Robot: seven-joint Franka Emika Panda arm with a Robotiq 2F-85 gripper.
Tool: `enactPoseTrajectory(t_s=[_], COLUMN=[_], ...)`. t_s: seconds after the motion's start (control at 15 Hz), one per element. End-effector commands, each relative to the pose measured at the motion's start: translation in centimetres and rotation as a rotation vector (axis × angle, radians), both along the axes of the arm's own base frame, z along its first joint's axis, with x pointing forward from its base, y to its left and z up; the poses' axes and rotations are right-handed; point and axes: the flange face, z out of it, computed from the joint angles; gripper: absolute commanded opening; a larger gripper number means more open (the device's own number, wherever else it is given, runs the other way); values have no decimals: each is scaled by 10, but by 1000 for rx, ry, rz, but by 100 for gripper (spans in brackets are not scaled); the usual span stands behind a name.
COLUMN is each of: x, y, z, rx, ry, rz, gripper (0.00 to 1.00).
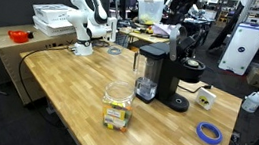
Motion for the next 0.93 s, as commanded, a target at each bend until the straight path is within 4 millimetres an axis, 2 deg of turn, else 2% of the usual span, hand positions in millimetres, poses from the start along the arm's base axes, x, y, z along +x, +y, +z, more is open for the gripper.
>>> enactPoseTrajectory(t_s=[0.0, 0.07, 0.4, 0.53, 0.87], x=[22, 12, 11, 7, 5], y=[-5, -3, 1, 3, -10], z=[2, -3, -5, -5, 3], rx=[-28, -6, -23, -90, -340], ry=[-4, 6, 6, 30, 44], rz=[41, 15, 48, 128, 274], gripper=[100, 100, 100, 100, 100])
